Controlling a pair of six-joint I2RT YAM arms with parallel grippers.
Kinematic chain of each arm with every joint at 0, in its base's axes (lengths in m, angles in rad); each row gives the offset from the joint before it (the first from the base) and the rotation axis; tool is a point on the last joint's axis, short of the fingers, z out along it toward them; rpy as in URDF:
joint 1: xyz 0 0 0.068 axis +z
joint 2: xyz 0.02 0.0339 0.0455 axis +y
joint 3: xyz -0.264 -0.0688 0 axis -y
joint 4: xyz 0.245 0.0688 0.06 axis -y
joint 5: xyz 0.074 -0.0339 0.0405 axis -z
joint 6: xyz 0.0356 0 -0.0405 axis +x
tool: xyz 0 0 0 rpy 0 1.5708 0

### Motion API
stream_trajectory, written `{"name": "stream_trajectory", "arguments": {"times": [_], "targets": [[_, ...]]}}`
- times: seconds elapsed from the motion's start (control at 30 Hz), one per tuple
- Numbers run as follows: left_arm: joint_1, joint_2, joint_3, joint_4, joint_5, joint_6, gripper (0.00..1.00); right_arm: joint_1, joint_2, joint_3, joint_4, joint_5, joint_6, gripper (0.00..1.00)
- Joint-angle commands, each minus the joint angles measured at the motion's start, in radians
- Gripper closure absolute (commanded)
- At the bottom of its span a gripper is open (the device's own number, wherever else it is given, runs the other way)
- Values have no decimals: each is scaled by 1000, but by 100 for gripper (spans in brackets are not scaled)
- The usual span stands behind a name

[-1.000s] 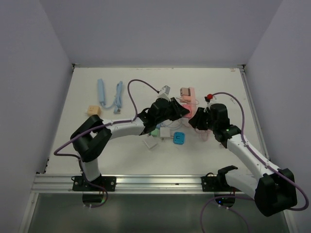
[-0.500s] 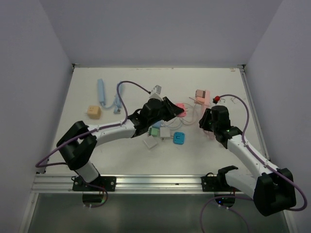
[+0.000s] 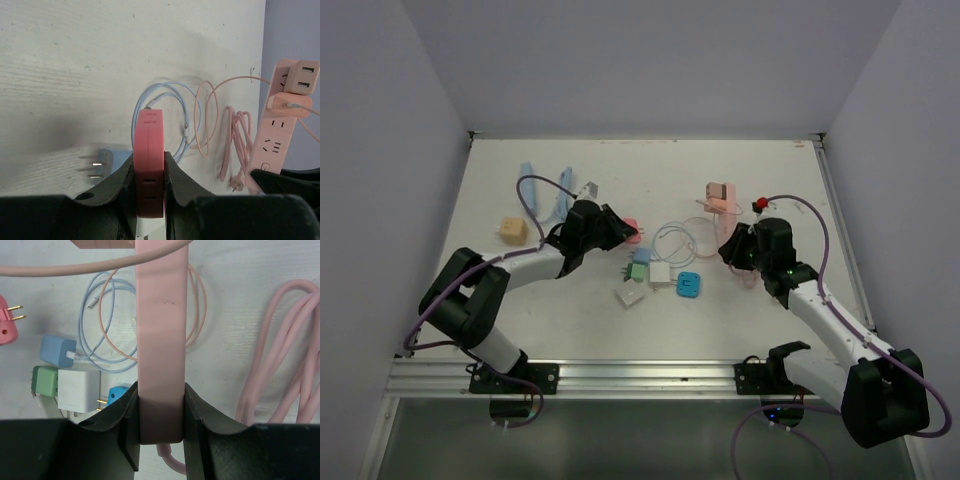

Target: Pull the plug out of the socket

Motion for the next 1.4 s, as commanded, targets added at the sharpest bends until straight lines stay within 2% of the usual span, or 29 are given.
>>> {"name": "stream_trajectory", "arguments": {"times": [0.0,0.23,0.43,0.57,0.6,0.63,0.67,0.73,0.77,0.87,0.93,1.07,1.37], "targets": [[55,20,2,58,68,89,96,-4,-29,17,128,-73,-19,100],[107,166,33,149,146,109,89,-5,-21,13,155,-93,-25,100],[139,233,57,189,178,101,76,-5,-24,15,149,-93,-35,100],[152,221,40,175,158,106,58,-5,-24,17,151,-102,-40,100],[153,210,27,175,154,107,49,-5,-21,18,152,-104,-40,100],[153,204,19,176,152,109,45,-5,-23,18,152,-104,-42,100],[153,198,13,176,151,113,34,-4,-21,18,151,-107,-43,100],[153,177,2,166,154,132,24,-5,-21,20,151,-112,-45,100],[152,160,0,160,152,139,16,-5,-23,21,149,-118,-49,100],[153,109,-3,130,146,182,4,-5,-24,26,144,-141,-63,100],[152,79,2,104,143,228,0,-5,-29,30,141,-156,-71,100],[144,-15,19,49,140,284,1,-5,-32,32,144,-174,-81,100],[101,-136,71,-12,129,212,0,-4,-32,15,200,-269,-95,100]]}}
